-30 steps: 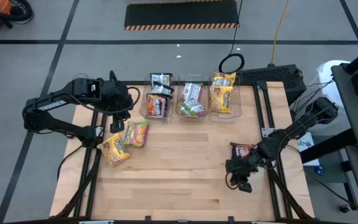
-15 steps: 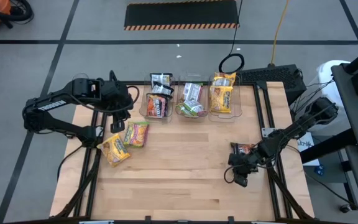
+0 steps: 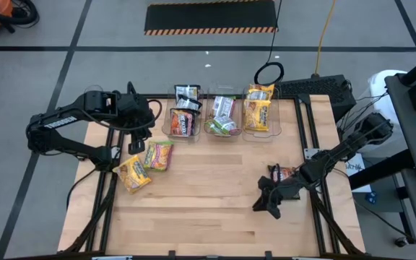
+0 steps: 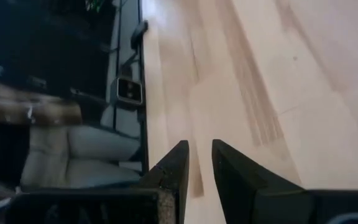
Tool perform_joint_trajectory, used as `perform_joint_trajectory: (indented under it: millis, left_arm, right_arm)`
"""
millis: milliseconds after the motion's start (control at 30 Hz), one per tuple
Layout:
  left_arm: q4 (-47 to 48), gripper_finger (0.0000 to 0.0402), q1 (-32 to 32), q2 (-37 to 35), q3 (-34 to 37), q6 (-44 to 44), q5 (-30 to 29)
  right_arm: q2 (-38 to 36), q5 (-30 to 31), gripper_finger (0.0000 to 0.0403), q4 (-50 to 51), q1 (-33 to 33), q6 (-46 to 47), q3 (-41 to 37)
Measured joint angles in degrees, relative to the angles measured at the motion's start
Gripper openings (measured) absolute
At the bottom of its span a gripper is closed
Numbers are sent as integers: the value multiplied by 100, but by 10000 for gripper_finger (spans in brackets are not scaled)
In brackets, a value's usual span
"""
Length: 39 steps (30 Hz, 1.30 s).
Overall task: Sort Maruchan noodles
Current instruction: Put the black noodle pack into the left transparent bin
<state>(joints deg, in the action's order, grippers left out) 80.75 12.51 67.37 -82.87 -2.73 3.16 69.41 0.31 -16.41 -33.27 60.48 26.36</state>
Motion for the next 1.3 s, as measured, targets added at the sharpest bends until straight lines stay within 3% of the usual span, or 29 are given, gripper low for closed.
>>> perform_joint_trajectory:
  millis: [133,333,600,833,1000,1300]
  left_arm:
    - [0,37,-7,0,0,-26,2]
    - [0,37,-7,0,0,-146,1]
    - [2,37,-94,-1,0,-117,2]
    - [2,37,-218,0,0,-9,2]
    - [1,37,-260,0,0,13,2]
    - [-157,37,-260,0,0,73,2]
  right_arm:
    - [-69,89,63,36,6,181,-1]
    - [-495,-211,63,383,113,-298,-1]
    - [-1888,-650,63,3073,491,-386,-1]
    - [-2823,-1922,63,4544,628,175,-1]
    - [-2838,-3000,63,4917,604,454,-1]
    - [-2431,-3032,63,5317,579,-110,-1]
